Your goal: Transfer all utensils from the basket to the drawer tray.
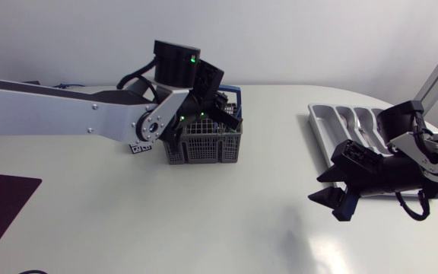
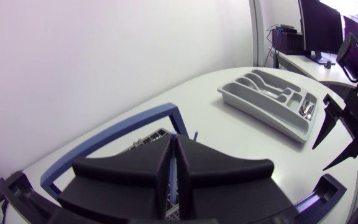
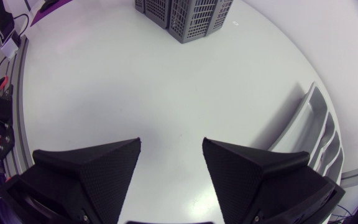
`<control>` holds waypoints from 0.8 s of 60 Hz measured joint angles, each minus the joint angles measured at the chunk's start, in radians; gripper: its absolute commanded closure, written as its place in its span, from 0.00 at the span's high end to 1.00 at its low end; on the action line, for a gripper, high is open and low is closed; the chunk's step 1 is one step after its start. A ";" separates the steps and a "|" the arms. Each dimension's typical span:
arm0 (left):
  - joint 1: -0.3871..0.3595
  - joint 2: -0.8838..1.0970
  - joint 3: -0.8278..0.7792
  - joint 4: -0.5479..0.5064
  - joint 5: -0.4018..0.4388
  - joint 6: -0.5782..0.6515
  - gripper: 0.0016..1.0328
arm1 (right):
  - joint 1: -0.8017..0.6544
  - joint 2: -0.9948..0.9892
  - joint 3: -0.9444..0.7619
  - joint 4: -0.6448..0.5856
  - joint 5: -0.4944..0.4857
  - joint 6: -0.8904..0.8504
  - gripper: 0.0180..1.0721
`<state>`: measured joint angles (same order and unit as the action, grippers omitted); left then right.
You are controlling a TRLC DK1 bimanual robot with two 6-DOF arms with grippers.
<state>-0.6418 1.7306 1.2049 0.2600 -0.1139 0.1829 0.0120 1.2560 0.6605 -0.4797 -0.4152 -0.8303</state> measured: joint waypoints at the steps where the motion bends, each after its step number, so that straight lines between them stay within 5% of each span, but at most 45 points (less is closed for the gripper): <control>1: 0.000 -0.009 0.000 -0.002 0.000 0.000 0.03 | 0.001 -0.002 -0.001 0.001 0.000 0.001 0.70; 31: -0.001 -0.266 0.000 -0.154 0.013 -0.044 0.03 | 0.083 -0.079 -0.005 0.010 0.005 0.081 0.70; 48: -0.001 -0.293 0.037 -0.374 0.199 -0.150 0.03 | 0.195 -0.140 0.048 0.026 -0.008 0.223 0.70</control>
<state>-0.6426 1.4380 1.2419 -0.1139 0.0849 0.0330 0.2066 1.1160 0.7082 -0.4541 -0.4229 -0.6075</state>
